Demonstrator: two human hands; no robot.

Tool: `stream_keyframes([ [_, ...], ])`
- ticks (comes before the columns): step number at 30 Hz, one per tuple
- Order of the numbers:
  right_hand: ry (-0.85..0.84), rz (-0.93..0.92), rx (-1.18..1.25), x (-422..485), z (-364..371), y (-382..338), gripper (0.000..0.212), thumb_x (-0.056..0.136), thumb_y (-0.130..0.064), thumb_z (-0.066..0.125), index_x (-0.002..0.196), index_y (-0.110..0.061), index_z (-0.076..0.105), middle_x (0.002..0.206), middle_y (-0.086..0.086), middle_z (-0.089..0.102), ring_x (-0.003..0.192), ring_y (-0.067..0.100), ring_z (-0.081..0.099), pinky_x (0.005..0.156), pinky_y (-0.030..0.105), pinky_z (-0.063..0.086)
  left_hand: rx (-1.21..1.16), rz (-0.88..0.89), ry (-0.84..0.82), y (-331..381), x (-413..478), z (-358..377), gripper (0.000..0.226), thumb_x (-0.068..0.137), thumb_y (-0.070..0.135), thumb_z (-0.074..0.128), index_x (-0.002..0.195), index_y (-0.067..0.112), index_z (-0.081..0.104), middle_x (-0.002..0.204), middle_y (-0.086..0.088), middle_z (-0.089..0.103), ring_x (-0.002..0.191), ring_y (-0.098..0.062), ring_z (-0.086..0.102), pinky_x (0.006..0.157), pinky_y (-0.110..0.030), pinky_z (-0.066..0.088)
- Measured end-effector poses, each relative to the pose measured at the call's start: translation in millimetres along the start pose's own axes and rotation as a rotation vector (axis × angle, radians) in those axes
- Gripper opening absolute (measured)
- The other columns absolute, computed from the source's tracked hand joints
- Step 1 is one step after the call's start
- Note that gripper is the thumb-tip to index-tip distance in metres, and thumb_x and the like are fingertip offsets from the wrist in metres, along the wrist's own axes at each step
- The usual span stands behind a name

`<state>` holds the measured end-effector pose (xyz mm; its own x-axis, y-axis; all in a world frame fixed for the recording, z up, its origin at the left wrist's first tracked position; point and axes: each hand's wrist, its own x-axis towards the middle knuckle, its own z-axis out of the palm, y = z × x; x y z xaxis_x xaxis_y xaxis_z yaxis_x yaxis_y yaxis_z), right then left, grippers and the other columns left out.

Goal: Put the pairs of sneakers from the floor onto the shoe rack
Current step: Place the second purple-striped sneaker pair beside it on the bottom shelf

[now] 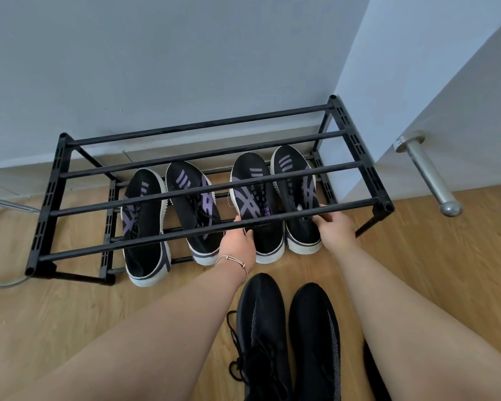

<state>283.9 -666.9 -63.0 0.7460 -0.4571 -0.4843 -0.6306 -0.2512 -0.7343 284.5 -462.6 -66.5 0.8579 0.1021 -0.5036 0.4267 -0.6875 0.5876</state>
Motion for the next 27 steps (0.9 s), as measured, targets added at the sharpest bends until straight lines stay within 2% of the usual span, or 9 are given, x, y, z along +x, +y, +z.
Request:
stream_keyframes([
  [2, 0.007, -0.026, -0.095, -2.9, 1.7, -2.4, 0.038, 0.102, -0.022, 0.056, 0.138, -0.012, 0.057, 0.139, 0.01, 0.061, 0.131, 0.032, 0.054, 0.104, 0.038, 0.044, 0.056, 0.009, 0.002, 0.5, -2.9, -2.5, 0.036, 0.104, 0.023, 0.045, 0.135, 0.005, 0.047, 0.129, -0.018, 0.059, 0.116, -0.034, 0.059, 0.101, -0.043, 0.049],
  [4, 0.014, -0.054, -0.173, -4.6, 3.0, -2.9, 0.039, 0.102, -0.024, 0.056, 0.139, -0.011, 0.056, 0.138, 0.012, 0.061, 0.13, 0.033, 0.055, 0.102, 0.039, 0.046, 0.088, 0.009, 0.004, -2.1, -7.1, -4.8, 0.033, 0.104, 0.025, 0.047, 0.128, 0.003, 0.049, 0.13, -0.017, 0.056, 0.12, -0.032, 0.056, 0.102, -0.04, 0.047],
  [7, 0.021, -0.135, -0.279, -8.0, 3.3, 0.0, 0.034, 0.102, -0.024, 0.056, 0.131, -0.008, 0.059, 0.13, 0.013, 0.064, 0.123, 0.033, 0.059, 0.091, 0.033, 0.045, 0.107, 0.008, 0.015, -11.9, -10.4, -7.9, 0.039, 0.102, 0.029, 0.051, 0.132, 0.004, 0.047, 0.138, -0.014, 0.051, 0.127, -0.03, 0.052, 0.106, -0.038, 0.043],
  [10, 0.046, -0.223, -0.341, -13.0, 2.3, 4.0, 0.026, 0.101, -0.022, 0.057, 0.121, -0.005, 0.061, 0.121, 0.013, 0.065, 0.117, 0.031, 0.06, 0.087, 0.029, 0.042, 0.167, 0.032, 0.001, -22.3, -12.2, -11.4, 0.058, 0.099, 0.035, 0.055, 0.146, 0.007, 0.036, 0.154, -0.013, 0.039, 0.142, -0.03, 0.039, 0.116, -0.043, 0.036],
  [14, 0.074, -0.341, -0.443, -18.0, -0.8, 12.3, 0.031, 0.101, -0.022, 0.057, 0.126, -0.005, 0.059, 0.123, 0.013, 0.063, 0.118, 0.03, 0.059, 0.096, 0.035, 0.047, 0.358, 0.151, -0.013, -24.4, -15.1, -15.0, 0.071, 0.099, 0.04, 0.055, 0.155, 0.009, 0.023, 0.161, -0.011, 0.028, 0.151, -0.028, 0.023, 0.122, -0.04, 0.024],
  [17, 0.094, -0.4, -0.542, -23.2, -2.9, 18.8, 0.04, 0.101, -0.022, 0.055, 0.137, -0.004, 0.053, 0.133, 0.015, 0.059, 0.126, 0.031, 0.054, 0.101, 0.038, 0.047, 0.566, 0.279, 0.03, -23.3, -20.1, -15.0, 0.077, 0.097, 0.046, 0.054, 0.156, 0.011, 0.019, 0.161, -0.008, 0.03, 0.151, -0.027, 0.023, 0.123, -0.041, 0.022],
  [20, 0.109, -0.469, -0.619, -29.1, -4.6, 25.0, 0.048, 0.101, -0.019, 0.055, 0.144, 0.0, 0.046, 0.14, 0.019, 0.056, 0.131, 0.034, 0.05, 0.103, 0.043, 0.048, 0.73, 0.383, 0.108, -25.0, -26.1, -14.3, 0.074, 0.097, 0.049, 0.051, 0.156, 0.013, 0.023, 0.157, -0.007, 0.036, 0.148, -0.029, 0.027, 0.123, -0.047, 0.022],
  [24, 0.134, -0.577, -0.728, -38.3, -8.9, 35.9, 0.052, 0.097, -0.016, 0.06, 0.142, 0.005, 0.047, 0.138, 0.023, 0.057, 0.131, 0.037, 0.053, 0.105, 0.045, 0.05, 0.839, 0.393, 0.157, -26.2, -36.5, -14.1, 0.072, 0.098, 0.048, 0.048, 0.155, 0.012, 0.023, 0.156, -0.01, 0.035, 0.147, -0.034, 0.025, 0.121, -0.052, 0.02],
  [27, 0.14, -0.634, -0.78, -47.3, -14.7, 44.7, 0.053, 0.095, -0.017, 0.064, 0.14, 0.006, 0.05, 0.136, 0.024, 0.058, 0.129, 0.039, 0.054, 0.107, 0.046, 0.049, 0.851, 0.362, 0.157, -28.5, -48.0, -10.2, 0.07, 0.101, 0.046, 0.042, 0.157, 0.012, 0.018, 0.163, -0.013, 0.023, 0.152, -0.035, 0.014, 0.122, -0.054, 0.016],
])
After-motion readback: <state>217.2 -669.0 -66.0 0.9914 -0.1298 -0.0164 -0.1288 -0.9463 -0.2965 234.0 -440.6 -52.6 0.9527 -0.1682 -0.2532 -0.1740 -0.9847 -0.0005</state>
